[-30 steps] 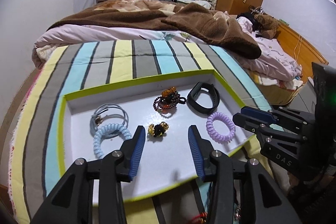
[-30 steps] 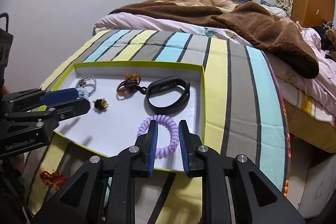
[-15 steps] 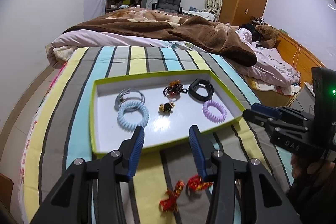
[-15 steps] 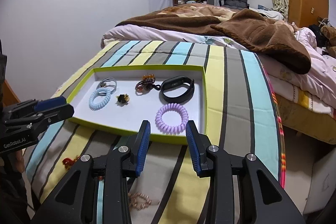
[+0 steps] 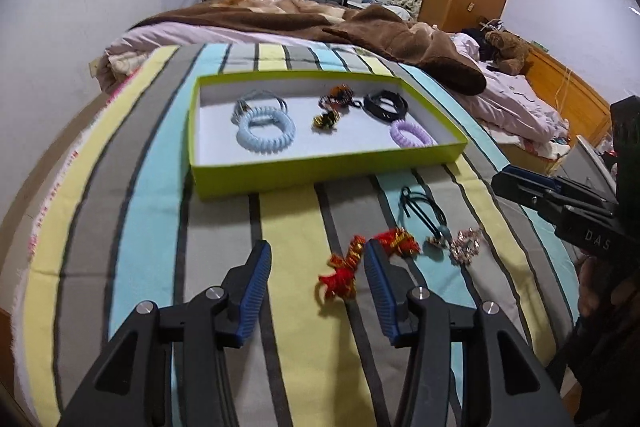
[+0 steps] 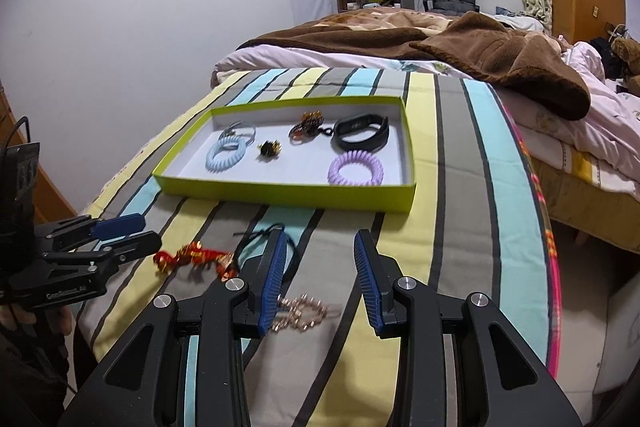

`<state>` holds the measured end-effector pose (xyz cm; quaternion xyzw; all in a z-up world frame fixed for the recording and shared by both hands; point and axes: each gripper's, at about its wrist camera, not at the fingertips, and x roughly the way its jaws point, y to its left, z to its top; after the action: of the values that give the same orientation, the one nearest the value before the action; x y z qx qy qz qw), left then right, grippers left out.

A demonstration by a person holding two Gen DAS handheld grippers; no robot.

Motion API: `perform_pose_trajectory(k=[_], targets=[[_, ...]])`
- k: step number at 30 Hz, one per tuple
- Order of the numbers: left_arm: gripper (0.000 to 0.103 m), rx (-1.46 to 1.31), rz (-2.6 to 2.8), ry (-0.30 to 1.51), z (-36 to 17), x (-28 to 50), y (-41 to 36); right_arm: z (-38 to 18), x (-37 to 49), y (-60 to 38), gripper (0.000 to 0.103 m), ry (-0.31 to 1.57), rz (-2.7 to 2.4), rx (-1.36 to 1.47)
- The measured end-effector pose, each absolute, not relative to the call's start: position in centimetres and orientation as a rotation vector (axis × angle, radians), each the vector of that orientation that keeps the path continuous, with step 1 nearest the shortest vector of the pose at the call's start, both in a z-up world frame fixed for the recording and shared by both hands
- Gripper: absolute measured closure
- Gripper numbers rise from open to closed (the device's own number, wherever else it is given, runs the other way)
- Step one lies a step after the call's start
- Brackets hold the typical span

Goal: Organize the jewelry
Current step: 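Withdraw both open tools from the box toward the remaining jewelry, then close the left tool on the red tassel while the right tool grasps the rhinestone pendant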

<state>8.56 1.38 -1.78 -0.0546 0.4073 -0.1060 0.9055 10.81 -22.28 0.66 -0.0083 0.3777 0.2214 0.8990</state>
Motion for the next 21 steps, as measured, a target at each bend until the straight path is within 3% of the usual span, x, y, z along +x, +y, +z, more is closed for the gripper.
perform_pose_trajectory(k=[19,21], targets=[[0.053,0.009,-0.198,0.874,-3.8,9.2,-1.2,-2.3,8.5,-23.0,0.067,0.860,0.459,0.012],[0.058,0.035,-0.184,0.869,-3.8,9.2,-1.5,-2.8,8.5,-22.6,0.067,0.876,0.454,0.009]])
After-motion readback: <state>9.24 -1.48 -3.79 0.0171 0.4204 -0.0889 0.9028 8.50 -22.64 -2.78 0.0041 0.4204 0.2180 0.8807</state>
